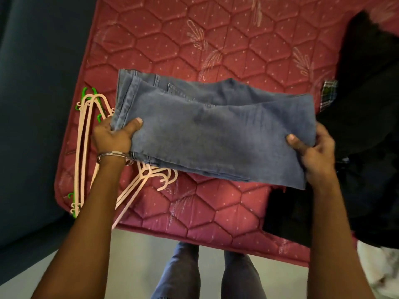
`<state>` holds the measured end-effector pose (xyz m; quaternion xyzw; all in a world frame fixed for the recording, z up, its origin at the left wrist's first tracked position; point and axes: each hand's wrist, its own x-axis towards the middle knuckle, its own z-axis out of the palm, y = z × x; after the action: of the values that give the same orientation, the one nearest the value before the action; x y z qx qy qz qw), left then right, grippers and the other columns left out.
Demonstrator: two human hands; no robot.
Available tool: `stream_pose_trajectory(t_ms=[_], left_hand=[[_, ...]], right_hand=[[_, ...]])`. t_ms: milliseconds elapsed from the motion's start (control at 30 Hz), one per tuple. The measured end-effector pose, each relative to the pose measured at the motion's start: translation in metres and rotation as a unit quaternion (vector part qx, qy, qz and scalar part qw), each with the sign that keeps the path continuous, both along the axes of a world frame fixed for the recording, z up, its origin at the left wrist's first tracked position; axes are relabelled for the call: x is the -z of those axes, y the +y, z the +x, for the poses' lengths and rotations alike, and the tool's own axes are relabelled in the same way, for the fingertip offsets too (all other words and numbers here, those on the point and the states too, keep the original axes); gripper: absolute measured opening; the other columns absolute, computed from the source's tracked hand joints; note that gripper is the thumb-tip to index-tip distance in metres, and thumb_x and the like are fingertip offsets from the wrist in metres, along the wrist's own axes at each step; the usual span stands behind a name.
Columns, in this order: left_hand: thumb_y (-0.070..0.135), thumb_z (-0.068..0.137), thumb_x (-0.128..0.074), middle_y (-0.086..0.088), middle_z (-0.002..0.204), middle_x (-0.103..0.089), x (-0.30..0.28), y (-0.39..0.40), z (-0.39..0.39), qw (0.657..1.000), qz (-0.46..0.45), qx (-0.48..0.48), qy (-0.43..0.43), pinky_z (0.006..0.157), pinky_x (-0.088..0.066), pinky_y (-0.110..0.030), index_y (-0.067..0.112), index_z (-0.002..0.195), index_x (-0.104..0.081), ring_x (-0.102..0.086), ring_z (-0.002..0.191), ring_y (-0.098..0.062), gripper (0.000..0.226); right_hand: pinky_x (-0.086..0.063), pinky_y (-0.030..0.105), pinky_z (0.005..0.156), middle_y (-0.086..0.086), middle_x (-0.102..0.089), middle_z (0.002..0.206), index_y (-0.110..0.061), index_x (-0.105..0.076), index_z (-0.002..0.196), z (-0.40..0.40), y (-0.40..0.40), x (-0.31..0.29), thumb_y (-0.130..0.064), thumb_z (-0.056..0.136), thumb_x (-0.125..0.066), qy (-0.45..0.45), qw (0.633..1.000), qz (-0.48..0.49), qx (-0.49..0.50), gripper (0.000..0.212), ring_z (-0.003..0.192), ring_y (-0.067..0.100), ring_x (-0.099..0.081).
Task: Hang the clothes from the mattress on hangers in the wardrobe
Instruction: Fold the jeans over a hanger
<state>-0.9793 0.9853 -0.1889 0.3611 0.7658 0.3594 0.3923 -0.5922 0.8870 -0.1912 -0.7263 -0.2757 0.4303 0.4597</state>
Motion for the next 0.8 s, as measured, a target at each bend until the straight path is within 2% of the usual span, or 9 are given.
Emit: stream_pose_trajectory(t_ms=[100, 167, 233, 333, 400, 500, 600, 700, 800], left_hand=[[0.013, 0.069, -0.082, 0.008, 0.084, -0.071, -0.007, 0.002, 0.016, 0.996, 0.046, 0.01, -0.071, 0.065, -0.057, -0.027, 0.021, 0.08, -0.07, -0.069, 0.074, -0.012, 0.018], [0.013, 0.07, -0.082, 0.005, 0.08, -0.071, 0.011, 0.005, 0.032, 0.996, 0.01, 0.013, -0.092, 0.062, -0.057, -0.028, 0.019, 0.078, -0.069, -0.068, 0.069, -0.012, 0.016], [0.03, 0.065, -0.084, -0.005, 0.084, -0.071, 0.045, 0.004, 0.04, 0.995, -0.074, 0.041, -0.059, 0.067, -0.058, -0.038, 0.014, 0.081, -0.07, -0.068, 0.074, -0.023, 0.027], [0.05, 0.067, -0.078, -0.014, 0.1, -0.071, 0.09, -0.008, 0.035, 0.964, -0.208, 0.156, 0.057, 0.083, -0.054, -0.045, 0.009, 0.101, -0.07, -0.067, 0.091, -0.032, 0.054], [0.049, 0.072, -0.074, -0.012, 0.1, -0.071, 0.096, -0.015, 0.028, 0.965, -0.193, 0.165, 0.059, 0.088, -0.052, -0.044, 0.011, 0.108, -0.069, -0.066, 0.094, -0.03, 0.052], [0.036, 0.082, -0.07, -0.005, 0.088, -0.066, 0.086, -0.026, 0.015, 0.981, -0.124, 0.142, 0.043, 0.083, -0.052, -0.036, 0.01, 0.109, -0.068, -0.063, 0.079, -0.019, 0.037], [0.02, 0.088, -0.065, 0.007, 0.068, -0.069, 0.081, -0.039, -0.01, 0.996, -0.053, 0.066, 0.023, 0.071, -0.054, -0.038, 0.02, 0.091, -0.07, -0.062, 0.062, -0.01, 0.006], [0.016, 0.087, -0.061, -0.003, 0.071, -0.068, 0.08, -0.051, -0.037, 0.999, -0.037, -0.034, 0.005, 0.064, -0.053, -0.036, 0.014, 0.09, -0.07, -0.061, 0.059, -0.017, 0.009], [0.006, 0.089, -0.056, -0.009, 0.073, -0.066, 0.076, -0.064, -0.059, 0.995, -0.04, -0.087, -0.003, 0.057, -0.052, -0.027, 0.008, 0.091, -0.067, -0.059, 0.053, -0.012, 0.011]], right_hand=[[-0.053, 0.019, 0.074, -0.008, -0.068, 0.104, -0.016, -0.056, 0.111, 0.033, -0.012, -0.022, 0.002, 0.084, -0.066, -0.012, 0.999, 0.029, 0.021, 0.034, 0.092, 0.004, -0.065], [-0.054, 0.02, 0.076, -0.002, -0.066, 0.11, -0.014, -0.054, 0.116, 0.051, -0.018, -0.009, -0.004, 0.083, -0.07, -0.047, 0.999, -0.009, 0.02, 0.038, 0.094, 0.005, -0.065], [-0.056, 0.03, 0.081, 0.01, -0.065, 0.116, -0.012, -0.053, 0.122, 0.06, -0.024, 0.019, -0.02, 0.078, -0.078, -0.116, 0.989, -0.088, 0.004, 0.051, 0.096, 0.015, -0.065], [-0.047, 0.048, 0.092, 0.028, -0.058, 0.12, -0.004, -0.041, 0.134, 0.063, -0.039, 0.066, -0.027, 0.082, -0.075, -0.267, 0.934, -0.236, -0.032, 0.067, 0.108, 0.043, -0.058], [-0.04, 0.056, 0.096, 0.032, -0.052, 0.124, -0.003, -0.037, 0.137, 0.051, -0.042, 0.081, -0.025, 0.086, -0.069, -0.366, 0.885, -0.285, -0.04, 0.064, 0.115, 0.049, -0.049], [-0.031, 0.057, 0.095, 0.028, -0.044, 0.127, -0.009, -0.041, 0.134, 0.018, -0.037, 0.077, -0.012, 0.084, -0.061, -0.532, 0.792, -0.297, -0.024, 0.054, 0.118, 0.046, -0.04], [-0.035, 0.047, 0.085, 0.025, -0.053, 0.113, -0.008, -0.058, 0.118, -0.041, -0.03, 0.071, -0.006, 0.076, -0.055, -0.501, 0.847, -0.162, -0.069, 0.042, 0.104, 0.045, -0.048], [-0.039, 0.036, 0.074, 0.022, -0.065, 0.084, 0.0, -0.069, 0.088, -0.123, -0.027, 0.072, -0.006, 0.078, -0.05, -0.385, 0.9, 0.049, -0.198, 0.022, 0.076, 0.04, -0.064], [-0.046, 0.03, 0.063, 0.017, -0.069, 0.074, 0.0, -0.071, 0.079, -0.22, -0.013, 0.07, -0.003, 0.074, -0.059, -0.268, 0.898, 0.112, -0.33, 0.013, 0.065, 0.031, -0.067]])
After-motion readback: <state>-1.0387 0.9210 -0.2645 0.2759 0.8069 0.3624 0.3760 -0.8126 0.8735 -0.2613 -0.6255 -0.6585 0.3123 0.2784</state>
